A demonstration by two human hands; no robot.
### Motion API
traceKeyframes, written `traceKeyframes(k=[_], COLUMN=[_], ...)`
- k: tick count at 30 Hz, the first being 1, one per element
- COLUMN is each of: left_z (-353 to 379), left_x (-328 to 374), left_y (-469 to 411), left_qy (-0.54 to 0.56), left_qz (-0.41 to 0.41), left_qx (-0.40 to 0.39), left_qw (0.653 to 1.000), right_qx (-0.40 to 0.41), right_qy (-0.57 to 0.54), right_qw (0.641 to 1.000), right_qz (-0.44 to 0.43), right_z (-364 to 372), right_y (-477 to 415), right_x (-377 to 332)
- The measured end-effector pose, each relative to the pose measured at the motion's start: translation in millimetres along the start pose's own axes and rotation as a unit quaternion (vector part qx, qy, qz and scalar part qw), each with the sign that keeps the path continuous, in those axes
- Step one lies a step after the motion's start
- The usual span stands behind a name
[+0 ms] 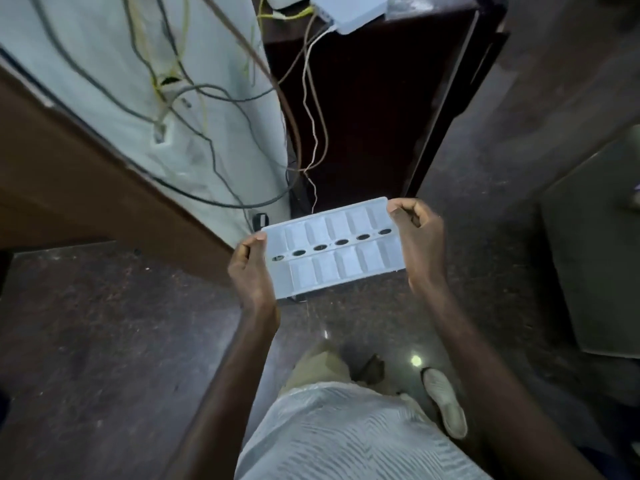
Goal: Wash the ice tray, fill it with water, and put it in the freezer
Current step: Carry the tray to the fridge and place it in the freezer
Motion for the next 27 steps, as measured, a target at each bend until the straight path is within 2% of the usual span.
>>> traceKeyframes(k=[6, 13, 27], left_z=[115, 251, 487], left_x=[-5, -4, 20], left_y=[-10, -48, -133], left_qy=[-0.007, -0.032, -0.028], left_qz=[-0.012, -0.008, 0.007], left_qx=[-0.058, -0.089, -0.088], left_qw=[0.998, 0.995, 0.996], right_qx=[0.050, 0.084, 0.087], right_qy=[-0.014, -0.023, -0.029], right_qw=[0.998, 0.996, 0.995], right_qz=[0.021, 0.032, 0.040], right_z=[-93, -183, -323], right_y=[-57, -147, -348], right_x=[3, 8, -12])
Point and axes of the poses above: each hand's wrist, its own y-axis away from the middle knuckle, its own z-axis out of the palm, x = y × z, the point moved 9 cm from there along -y, towards the middle knuckle, and after that the axes turned 12 degrees about -x, right-handed, at the moved point
